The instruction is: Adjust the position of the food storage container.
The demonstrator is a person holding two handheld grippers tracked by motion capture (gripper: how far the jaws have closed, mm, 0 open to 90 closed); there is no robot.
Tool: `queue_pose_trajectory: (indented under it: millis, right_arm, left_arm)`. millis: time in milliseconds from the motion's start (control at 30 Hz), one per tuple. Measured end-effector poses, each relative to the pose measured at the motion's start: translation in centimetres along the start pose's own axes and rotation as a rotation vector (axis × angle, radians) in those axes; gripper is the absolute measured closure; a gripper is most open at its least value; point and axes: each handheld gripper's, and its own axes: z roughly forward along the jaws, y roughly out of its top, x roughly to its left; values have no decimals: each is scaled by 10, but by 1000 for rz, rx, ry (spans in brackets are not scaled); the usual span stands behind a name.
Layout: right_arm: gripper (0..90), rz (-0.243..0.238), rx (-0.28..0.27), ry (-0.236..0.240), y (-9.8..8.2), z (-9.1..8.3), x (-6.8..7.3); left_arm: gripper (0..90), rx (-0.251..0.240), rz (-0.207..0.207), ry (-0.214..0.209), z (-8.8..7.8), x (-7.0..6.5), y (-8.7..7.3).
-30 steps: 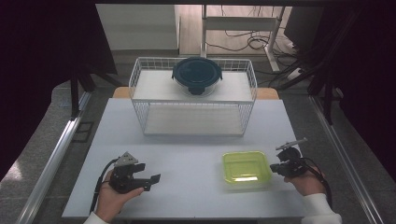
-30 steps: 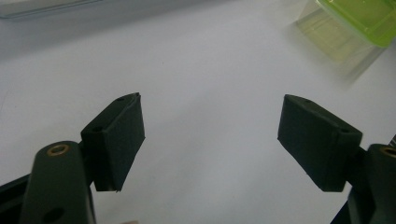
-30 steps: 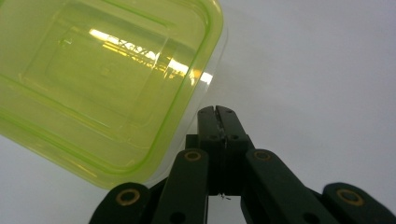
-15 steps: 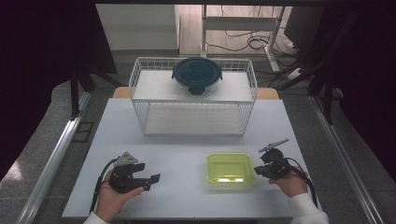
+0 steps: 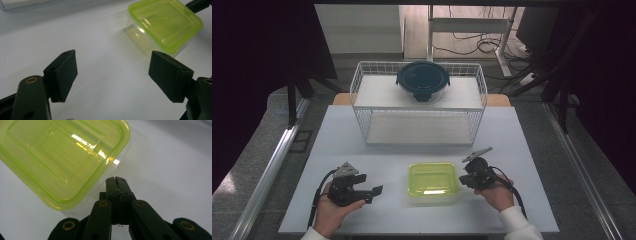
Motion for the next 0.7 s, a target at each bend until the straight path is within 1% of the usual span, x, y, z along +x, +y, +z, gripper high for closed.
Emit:
queue_pose_trajectory:
  millis: [33, 67, 100, 133, 167, 367, 400, 633, 667, 700]
  right_arm:
    - [888, 0, 0, 0, 0, 0, 0]
    - [888, -16, -2, -1, 5, 4, 7]
    - [888, -16, -2, -1, 5, 4, 7]
    - [888, -34, 0, 3, 8, 8, 13]
    - [888, -34, 0, 3, 8, 8, 13]
    - [888, -57, -4, 20, 15, 16, 25]
    - [888, -62, -12, 16, 16, 18, 28]
    - [888, -61, -28, 11, 15, 19, 29]
    - [888, -56, -35, 7, 14, 18, 28]
    - [888, -33, -62, 13, 12, 12, 24]
  left_arm:
    - [227, 0, 0, 0, 0, 0, 0]
    - [228, 2, 2, 2, 0, 0, 0]
    - [228, 2, 2, 2, 0, 0, 0]
    - [228, 3, 2, 2, 0, 0, 0]
    - [228, 3, 2, 2, 0, 0, 0]
    - [228, 3, 1, 1, 0, 1, 0]
    - [228, 0, -3, 0, 0, 0, 0]
    - [228, 2, -1, 1, 0, 1, -1]
    - [228, -1, -2, 0, -1, 1, -1]
    - [228, -3, -5, 2, -1, 2, -1]
